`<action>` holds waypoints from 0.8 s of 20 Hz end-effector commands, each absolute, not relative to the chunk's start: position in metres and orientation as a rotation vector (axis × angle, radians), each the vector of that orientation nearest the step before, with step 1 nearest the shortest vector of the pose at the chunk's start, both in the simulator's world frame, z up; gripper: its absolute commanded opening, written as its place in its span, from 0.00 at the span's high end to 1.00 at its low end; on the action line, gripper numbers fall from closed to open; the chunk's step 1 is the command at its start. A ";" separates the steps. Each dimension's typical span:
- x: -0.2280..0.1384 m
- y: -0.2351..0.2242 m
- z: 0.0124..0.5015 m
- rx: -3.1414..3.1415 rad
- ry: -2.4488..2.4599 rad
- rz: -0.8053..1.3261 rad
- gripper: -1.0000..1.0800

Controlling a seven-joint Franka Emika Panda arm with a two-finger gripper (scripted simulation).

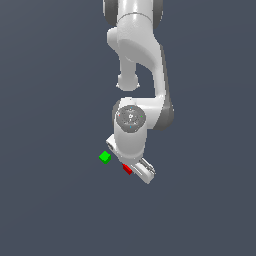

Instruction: Stack the red cube on top of the green cube.

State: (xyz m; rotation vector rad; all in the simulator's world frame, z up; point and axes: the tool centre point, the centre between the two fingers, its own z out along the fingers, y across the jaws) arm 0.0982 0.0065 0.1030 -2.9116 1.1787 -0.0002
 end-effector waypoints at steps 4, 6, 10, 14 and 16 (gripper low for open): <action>0.072 -0.032 0.090 -2.911 1.180 -0.001 1.00; 0.063 -0.046 0.084 -2.911 1.181 -0.001 1.00; 0.046 -0.071 0.075 -2.911 1.181 -0.001 1.00; 0.032 -0.092 0.067 -2.911 1.181 -0.001 1.00; 0.027 -0.100 0.064 -2.911 1.181 -0.001 1.00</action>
